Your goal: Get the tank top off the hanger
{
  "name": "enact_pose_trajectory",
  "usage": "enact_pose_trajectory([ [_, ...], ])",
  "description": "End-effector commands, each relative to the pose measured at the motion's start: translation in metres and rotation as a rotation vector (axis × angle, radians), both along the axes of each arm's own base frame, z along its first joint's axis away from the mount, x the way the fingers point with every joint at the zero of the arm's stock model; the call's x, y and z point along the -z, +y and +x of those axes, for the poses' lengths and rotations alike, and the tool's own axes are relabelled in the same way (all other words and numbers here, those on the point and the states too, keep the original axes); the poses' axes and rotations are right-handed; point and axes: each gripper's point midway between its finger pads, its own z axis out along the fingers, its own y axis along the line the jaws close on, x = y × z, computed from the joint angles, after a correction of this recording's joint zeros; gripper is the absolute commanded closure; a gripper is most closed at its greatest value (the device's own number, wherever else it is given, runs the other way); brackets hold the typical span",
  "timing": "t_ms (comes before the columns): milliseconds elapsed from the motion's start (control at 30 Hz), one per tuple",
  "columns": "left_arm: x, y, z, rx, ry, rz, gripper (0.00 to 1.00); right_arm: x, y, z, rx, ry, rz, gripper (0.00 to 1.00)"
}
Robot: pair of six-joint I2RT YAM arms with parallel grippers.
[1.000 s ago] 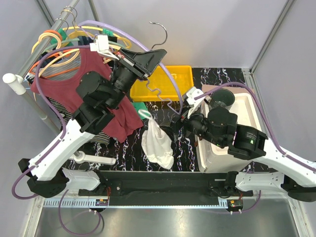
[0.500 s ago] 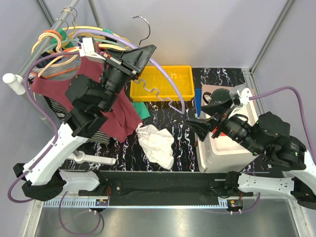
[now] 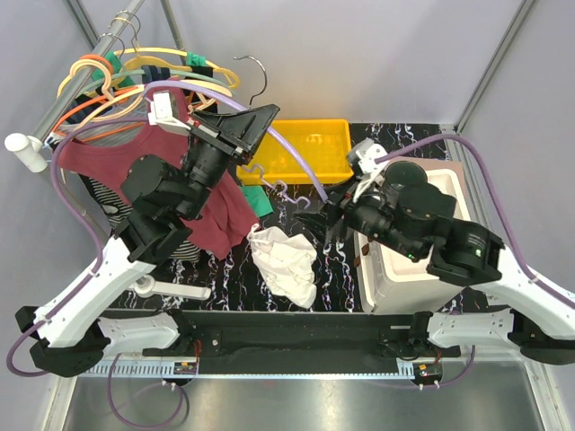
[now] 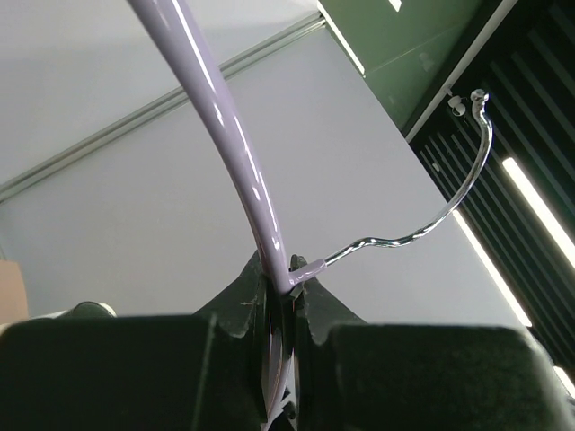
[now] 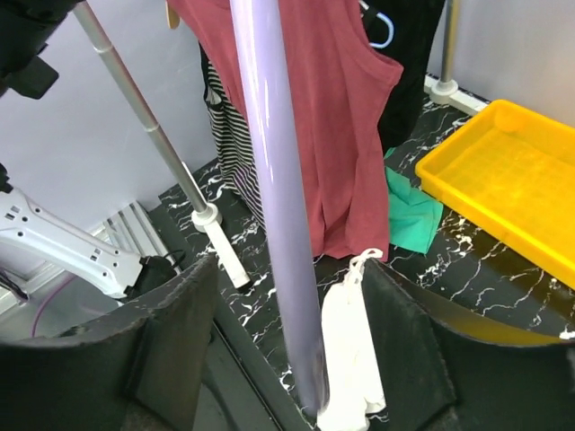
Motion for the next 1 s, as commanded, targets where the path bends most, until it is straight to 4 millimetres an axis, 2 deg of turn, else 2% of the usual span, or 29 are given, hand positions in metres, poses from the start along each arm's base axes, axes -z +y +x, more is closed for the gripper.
enact_pose_trajectory([
  [0, -0.031, 0.023, -0.018, 0.0, -0.061, -0.134, 1.0, -0.03, 0.014, -0.005, -0.054, -0.039, 0.096, 0.35],
  [67, -0.03, 0.024, -0.021, 0.009, -0.057, -0.149, 1.0, -0.023, 0.019, -0.004, -0.057, -0.018, 0.09, 0.43],
  [167, -0.029, 0.024, -0.026, 0.031, -0.063, -0.157, 1.0, -0.02, 0.017, -0.004, -0.045, 0.004, 0.113, 0.82],
  [200, -0.026, 0.023, -0.029, 0.046, -0.067, -0.15, 1.0, -0.02, 0.016, -0.003, -0.032, 0.007, 0.122, 1.0],
  [267, -0.024, 0.019, -0.039, 0.085, -0.109, -0.127, 0.99, -0.018, 0.009, -0.005, -0.028, 0.016, 0.133, 1.0],
  [300, -0.016, 0.016, -0.041, 0.096, -0.111, -0.105, 0.88, -0.022, 0.001, -0.008, -0.027, 0.016, 0.153, 1.0],
  [333, -0.016, 0.019, -0.05, 0.12, -0.131, -0.093, 0.82, -0.021, -0.002, -0.011, -0.03, 0.023, 0.16, 1.0],
  [367, -0.008, 0.018, -0.051, 0.116, -0.133, -0.054, 0.77, -0.012, -0.005, -0.011, -0.024, 0.038, 0.148, 1.0],
  [400, 0.001, 0.017, -0.052, 0.117, -0.13, -0.022, 0.65, -0.016, -0.016, -0.016, -0.024, 0.045, 0.177, 1.0],
  [433, 0.0, 0.025, -0.061, 0.125, -0.15, -0.009, 0.61, -0.006, -0.02, -0.017, -0.018, 0.059, 0.168, 1.0],
  [467, 0.01, 0.025, -0.063, 0.121, -0.149, 0.047, 0.57, 0.0, -0.025, -0.019, -0.012, 0.073, 0.16, 1.0],
  [500, 0.017, 0.027, -0.067, 0.123, -0.152, 0.077, 0.55, -0.001, -0.034, -0.023, -0.013, 0.081, 0.175, 1.0],
  [533, 0.017, 0.035, -0.078, 0.137, -0.178, 0.092, 0.5, 0.005, -0.037, -0.024, -0.013, 0.092, 0.164, 1.0],
  [600, 0.039, 0.038, -0.085, 0.146, -0.176, 0.176, 0.46, 0.013, -0.04, -0.031, -0.036, 0.115, 0.137, 1.0],
  [700, 0.07, 0.056, -0.103, 0.16, -0.157, 0.261, 0.41, 0.02, -0.035, -0.038, -0.081, 0.125, 0.087, 1.0],
  [733, 0.078, 0.063, -0.107, 0.156, -0.142, 0.276, 0.37, 0.015, -0.033, -0.039, -0.094, 0.118, 0.082, 1.0],
  [767, 0.1, 0.07, -0.112, 0.164, -0.097, 0.313, 0.36, 0.016, -0.031, -0.04, -0.108, 0.119, 0.064, 1.0],
  [800, 0.109, 0.075, -0.117, 0.17, -0.072, 0.324, 0.36, 0.016, -0.023, -0.04, -0.126, 0.122, 0.051, 1.0],
  [833, 0.133, 0.08, -0.116, 0.168, 0.002, 0.377, 0.36, 0.003, -0.021, -0.042, -0.142, 0.111, 0.077, 1.0],
  [867, 0.145, 0.083, -0.118, 0.172, 0.046, 0.38, 0.36, -0.006, -0.015, -0.048, -0.188, 0.098, 0.094, 1.0],
  [900, 0.146, 0.096, -0.127, 0.167, 0.047, 0.359, 0.36, -0.006, -0.007, -0.048, -0.205, 0.092, 0.079, 1.0],
  [933, 0.156, 0.102, -0.128, 0.156, 0.08, 0.367, 0.36, -0.017, -0.006, -0.048, -0.214, 0.077, 0.091, 1.0],
  [967, 0.163, 0.106, -0.13, 0.156, 0.102, 0.353, 0.36, -0.017, -0.002, -0.049, -0.229, 0.075, 0.08, 1.0],
])
